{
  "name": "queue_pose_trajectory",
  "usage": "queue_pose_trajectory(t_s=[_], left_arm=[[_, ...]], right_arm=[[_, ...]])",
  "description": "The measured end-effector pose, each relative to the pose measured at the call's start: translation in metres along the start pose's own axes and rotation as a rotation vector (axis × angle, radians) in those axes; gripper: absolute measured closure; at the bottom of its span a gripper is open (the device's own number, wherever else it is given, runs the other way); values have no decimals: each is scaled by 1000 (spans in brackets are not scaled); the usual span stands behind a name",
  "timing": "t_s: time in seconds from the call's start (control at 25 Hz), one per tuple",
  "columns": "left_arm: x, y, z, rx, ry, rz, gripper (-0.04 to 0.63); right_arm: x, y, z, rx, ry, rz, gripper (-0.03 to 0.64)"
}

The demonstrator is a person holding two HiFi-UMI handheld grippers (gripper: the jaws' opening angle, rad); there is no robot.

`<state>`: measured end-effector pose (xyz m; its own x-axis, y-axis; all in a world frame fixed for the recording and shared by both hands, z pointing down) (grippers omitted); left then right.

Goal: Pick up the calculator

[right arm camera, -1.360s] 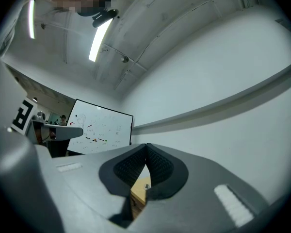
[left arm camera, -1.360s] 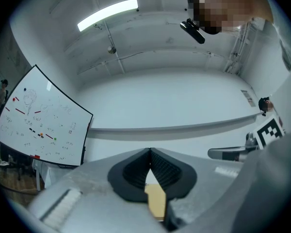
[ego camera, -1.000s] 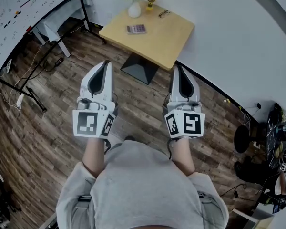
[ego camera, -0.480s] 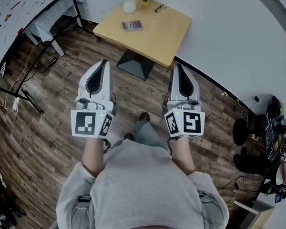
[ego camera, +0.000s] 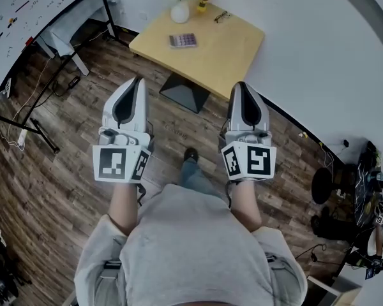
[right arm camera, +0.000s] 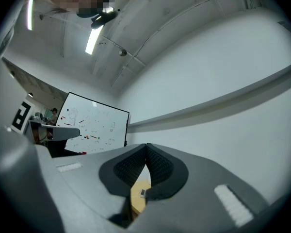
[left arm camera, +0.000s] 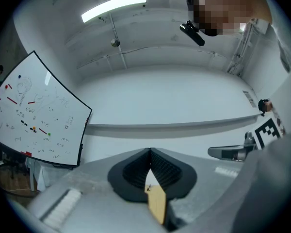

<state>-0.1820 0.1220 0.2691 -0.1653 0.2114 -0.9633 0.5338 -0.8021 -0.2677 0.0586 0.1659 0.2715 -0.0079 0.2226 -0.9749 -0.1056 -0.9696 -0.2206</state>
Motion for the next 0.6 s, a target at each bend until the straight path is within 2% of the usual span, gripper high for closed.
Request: queue_pose_trajectory(t_s=[0.6], left_arm=[[-14,97,31,73,10,-4,591]], right_arm=[[-12,112,-40,76,21,-15,614]])
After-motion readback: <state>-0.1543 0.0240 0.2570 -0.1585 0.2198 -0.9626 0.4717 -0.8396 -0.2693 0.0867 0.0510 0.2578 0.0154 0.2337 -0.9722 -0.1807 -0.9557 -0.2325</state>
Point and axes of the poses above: the fingertips, and each gripper's own axes: y forward along the fingers, z to its left, x out of its top, the point moved 6 cm from there along -y, backward along the fingers
